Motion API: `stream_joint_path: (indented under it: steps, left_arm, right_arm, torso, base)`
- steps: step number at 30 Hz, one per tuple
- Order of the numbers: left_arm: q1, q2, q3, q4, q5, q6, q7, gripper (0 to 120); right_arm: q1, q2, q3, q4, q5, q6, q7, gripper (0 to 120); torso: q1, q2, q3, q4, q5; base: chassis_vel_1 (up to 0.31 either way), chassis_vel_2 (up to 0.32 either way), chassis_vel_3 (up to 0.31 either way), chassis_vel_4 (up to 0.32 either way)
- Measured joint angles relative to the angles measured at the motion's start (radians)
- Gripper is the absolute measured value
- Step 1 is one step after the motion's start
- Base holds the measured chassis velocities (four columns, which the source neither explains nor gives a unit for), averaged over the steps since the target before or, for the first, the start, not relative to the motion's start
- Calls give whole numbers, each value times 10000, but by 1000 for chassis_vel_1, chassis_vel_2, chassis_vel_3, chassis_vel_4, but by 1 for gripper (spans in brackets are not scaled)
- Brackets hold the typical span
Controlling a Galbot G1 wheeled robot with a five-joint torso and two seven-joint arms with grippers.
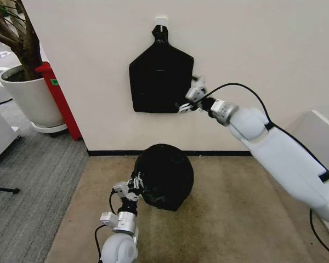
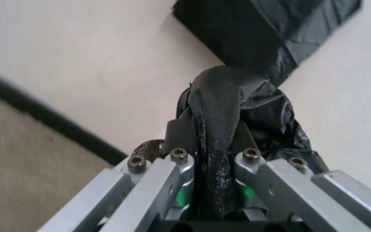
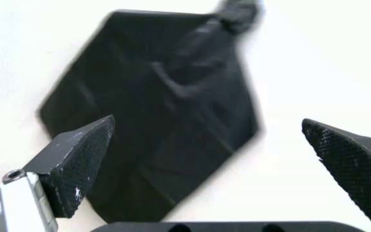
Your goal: Place the garbage bag over the trash bin.
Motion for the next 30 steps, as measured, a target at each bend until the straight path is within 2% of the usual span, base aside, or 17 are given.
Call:
stream_joint_path:
  steps: [3,6,10,14,20,30]
  left_arm:
    - [76,-129,52,-167,-1128,222,-319,5]
    - [126,-394,102,-240,-1698,372,-649,5]
    - [163,-655,133,-337,-1872,477,-934,5]
    - [287,-926,124,-520,-2004,572,-1461,5]
    - [412,-1096,96,-540,-1803,649,-1888,5]
    - [358,-1318,105,-177,-1063,687,-2239,5]
  right_arm:
    - [-1105,-161,589,1569,-216,-1094,552,100]
    - [-1943,23,834,2582,-384,-1816,837,100]
    - [-2568,351,970,2798,-475,-1890,1067,100]
    - [-3836,634,1457,2803,123,-1989,1613,100]
    - [-5256,670,2104,3003,-41,-1652,1028,100]
    - [-5693,740,2310,3118,-456,-919,213,100]
  torso:
    - [0,0,-1,-3,-2]
    - [0,0,-1,2,-1]
    - [0,0,-1,5,-2]
    - [0,0,0,3,1]
    - [0,0,0,1,1]
    - [0,-1,1,2,-1]
  base:
    - [0,0,0,0]
    - [0,0,0,0]
    - [0,0,0,0]
    - [0,0,0,0]
    - [0,0,0,0]
    - [0,0,0,0]
